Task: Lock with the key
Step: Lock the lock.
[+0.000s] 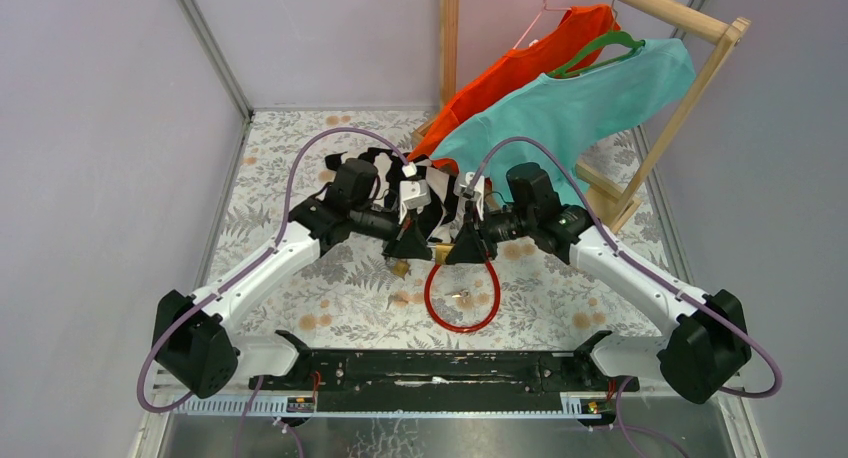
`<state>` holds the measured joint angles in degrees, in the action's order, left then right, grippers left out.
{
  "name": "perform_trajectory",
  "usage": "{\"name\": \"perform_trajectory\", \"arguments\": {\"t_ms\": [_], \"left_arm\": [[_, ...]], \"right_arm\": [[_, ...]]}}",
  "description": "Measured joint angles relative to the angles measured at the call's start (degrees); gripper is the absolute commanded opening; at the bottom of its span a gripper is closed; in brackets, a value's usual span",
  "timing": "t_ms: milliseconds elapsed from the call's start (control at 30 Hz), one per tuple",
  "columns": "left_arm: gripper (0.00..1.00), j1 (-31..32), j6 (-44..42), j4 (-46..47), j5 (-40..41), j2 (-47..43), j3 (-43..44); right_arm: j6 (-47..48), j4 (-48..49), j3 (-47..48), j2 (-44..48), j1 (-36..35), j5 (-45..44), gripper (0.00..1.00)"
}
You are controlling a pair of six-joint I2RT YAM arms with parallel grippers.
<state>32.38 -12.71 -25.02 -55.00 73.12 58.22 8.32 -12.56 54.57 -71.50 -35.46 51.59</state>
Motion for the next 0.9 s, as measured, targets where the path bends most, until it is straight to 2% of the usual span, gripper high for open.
{"name": "perform_trajectory", "arguments": {"t_ms": [467,900], "left_arm": [[0.00,0.59,-0.11,-0.07,-0.66,0.13,-0.22],[0.00,1.77,2.10,0.50,-3.39,2.82,-1.40]], "right_arm": [[-1.11,0.44,0.28,-1.38,0.00,1.73,0.00],[3.34,-9.57,3.32,-3.30,-2.40,-1.57,0.00]]}}
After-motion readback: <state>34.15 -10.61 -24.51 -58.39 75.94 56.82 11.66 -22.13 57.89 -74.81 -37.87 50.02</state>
